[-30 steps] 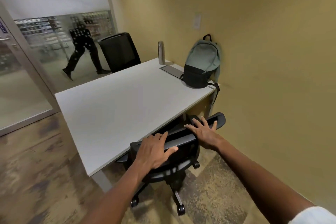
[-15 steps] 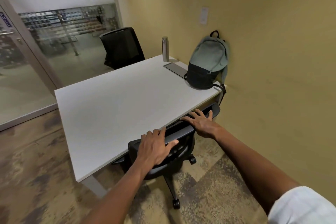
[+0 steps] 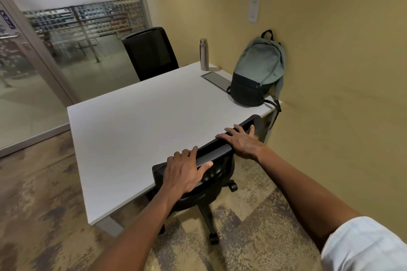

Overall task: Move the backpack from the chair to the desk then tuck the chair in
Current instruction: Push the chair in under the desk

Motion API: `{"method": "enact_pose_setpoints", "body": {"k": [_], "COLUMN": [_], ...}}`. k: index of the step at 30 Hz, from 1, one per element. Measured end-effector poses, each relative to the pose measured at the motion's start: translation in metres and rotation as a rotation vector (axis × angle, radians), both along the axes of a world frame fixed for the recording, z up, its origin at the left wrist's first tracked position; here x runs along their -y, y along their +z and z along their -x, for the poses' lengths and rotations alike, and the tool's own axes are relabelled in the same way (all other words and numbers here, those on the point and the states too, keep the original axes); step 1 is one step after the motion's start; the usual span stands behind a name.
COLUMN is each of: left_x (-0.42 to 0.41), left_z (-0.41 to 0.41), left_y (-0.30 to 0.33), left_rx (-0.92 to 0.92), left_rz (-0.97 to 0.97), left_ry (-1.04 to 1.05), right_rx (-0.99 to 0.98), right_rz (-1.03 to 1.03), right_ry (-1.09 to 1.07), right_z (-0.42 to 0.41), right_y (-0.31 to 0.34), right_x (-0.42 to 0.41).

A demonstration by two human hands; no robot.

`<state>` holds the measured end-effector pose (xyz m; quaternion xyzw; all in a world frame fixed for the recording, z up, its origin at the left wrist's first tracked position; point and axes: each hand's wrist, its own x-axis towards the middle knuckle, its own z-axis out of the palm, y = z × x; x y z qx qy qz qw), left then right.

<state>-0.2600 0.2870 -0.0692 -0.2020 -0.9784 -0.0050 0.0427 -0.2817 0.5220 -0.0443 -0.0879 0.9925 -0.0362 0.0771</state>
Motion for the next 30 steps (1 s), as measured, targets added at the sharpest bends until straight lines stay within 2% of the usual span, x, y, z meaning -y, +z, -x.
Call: {"method": "enact_pose_setpoints", "body": {"k": [20, 30], "left_x": [-0.015, -0.018], "left_z": [0.029, 0.03], "left_y": [-0.002, 0.002], "left_rx": [-0.004, 0.056], "left_rz": [0.013, 0.018], "left_ry": [0.002, 0.007], "right_rx": [-0.007, 0.012], "right_rz": [0.003, -0.012], "right_ry": [0.02, 0.013], "right_z": [0.045, 0.046], "right_y": [-0.003, -0.001], "right_x": [-0.016, -0.016]}}
